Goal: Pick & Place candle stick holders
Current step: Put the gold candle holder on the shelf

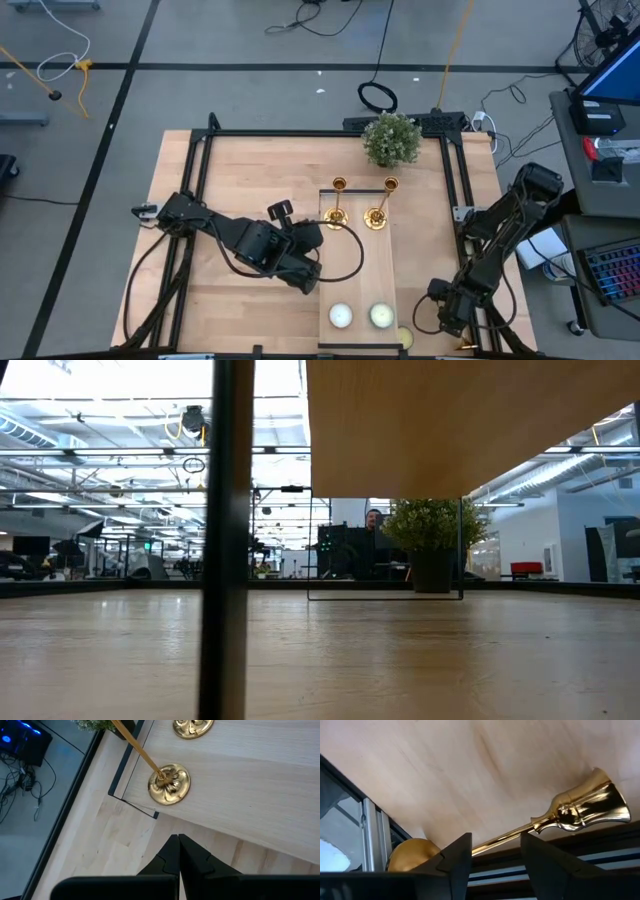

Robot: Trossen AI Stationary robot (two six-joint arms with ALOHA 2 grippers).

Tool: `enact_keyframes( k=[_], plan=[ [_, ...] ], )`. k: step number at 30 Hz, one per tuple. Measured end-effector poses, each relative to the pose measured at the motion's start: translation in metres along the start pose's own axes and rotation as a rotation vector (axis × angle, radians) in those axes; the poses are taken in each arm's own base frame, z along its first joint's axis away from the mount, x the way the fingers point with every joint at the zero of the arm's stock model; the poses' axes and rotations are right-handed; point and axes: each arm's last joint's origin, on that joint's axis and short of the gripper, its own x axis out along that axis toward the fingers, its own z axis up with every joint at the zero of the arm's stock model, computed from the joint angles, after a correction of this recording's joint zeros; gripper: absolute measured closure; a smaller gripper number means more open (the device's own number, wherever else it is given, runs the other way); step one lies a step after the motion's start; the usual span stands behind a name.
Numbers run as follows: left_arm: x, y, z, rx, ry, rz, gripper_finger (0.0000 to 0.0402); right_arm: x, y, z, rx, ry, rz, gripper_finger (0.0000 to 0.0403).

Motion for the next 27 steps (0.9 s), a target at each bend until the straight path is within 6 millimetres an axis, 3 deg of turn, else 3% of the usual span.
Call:
enact_keyframes(
  k=[18, 27],
  plan=[
    [0.0, 0.0, 0.0, 0.003, -0.001, 0.0, 0.0401, 0.013, -0.005, 0.005, 0.084, 0.009, 0.042, 0.0261],
    [0.0, 0.0, 0.0, 0.003, -0.003, 0.001, 0.0401, 0.012, -0.004, 0.008, 0.097, -0.004, 0.067, 0.0338]
  ],
)
